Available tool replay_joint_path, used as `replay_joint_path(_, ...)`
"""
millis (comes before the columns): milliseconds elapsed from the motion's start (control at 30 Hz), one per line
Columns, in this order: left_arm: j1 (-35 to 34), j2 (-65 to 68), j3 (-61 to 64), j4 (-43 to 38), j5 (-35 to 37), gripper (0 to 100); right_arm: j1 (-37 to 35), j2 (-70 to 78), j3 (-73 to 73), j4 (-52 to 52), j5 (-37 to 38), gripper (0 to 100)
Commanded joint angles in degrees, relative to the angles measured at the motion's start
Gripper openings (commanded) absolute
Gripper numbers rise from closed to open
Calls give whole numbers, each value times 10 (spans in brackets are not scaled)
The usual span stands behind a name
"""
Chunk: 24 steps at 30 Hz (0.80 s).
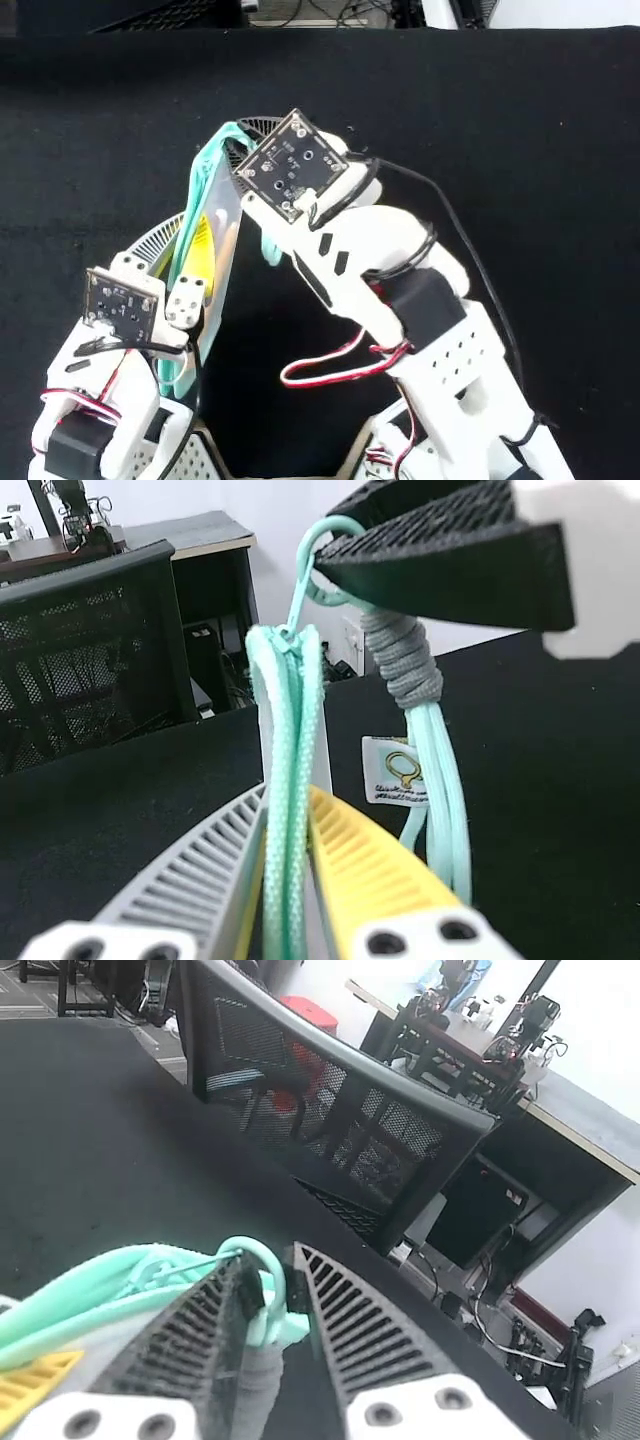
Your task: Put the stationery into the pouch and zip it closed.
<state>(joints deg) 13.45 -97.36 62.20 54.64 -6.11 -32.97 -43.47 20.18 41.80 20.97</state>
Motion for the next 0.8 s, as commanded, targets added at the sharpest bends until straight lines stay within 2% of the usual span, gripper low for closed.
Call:
replay_joint_path(0, 2, 3, 0, 10, -4, 28, -2, -10, -90, 28, -4, 12)
replay_joint_path(300, 2, -1, 0, 5, 0, 30, -144, -95, -104, 208, 40, 12)
replay_joint_path(400, 2, -1, -1, 5, -2, 35, -154, -123, -103, 229, 36, 12)
replay_joint_path(533, 2, -1, 0, 10, 1, 114, -152, -138, -65, 232, 40, 12)
replay_joint_path(633, 2, -1, 0, 10, 1, 127, -151, -142, -23, 230, 35, 13)
replay_joint_path(767, 2, -1, 0, 10, 1, 127, -150, -151, 20, 200, -39, 48)
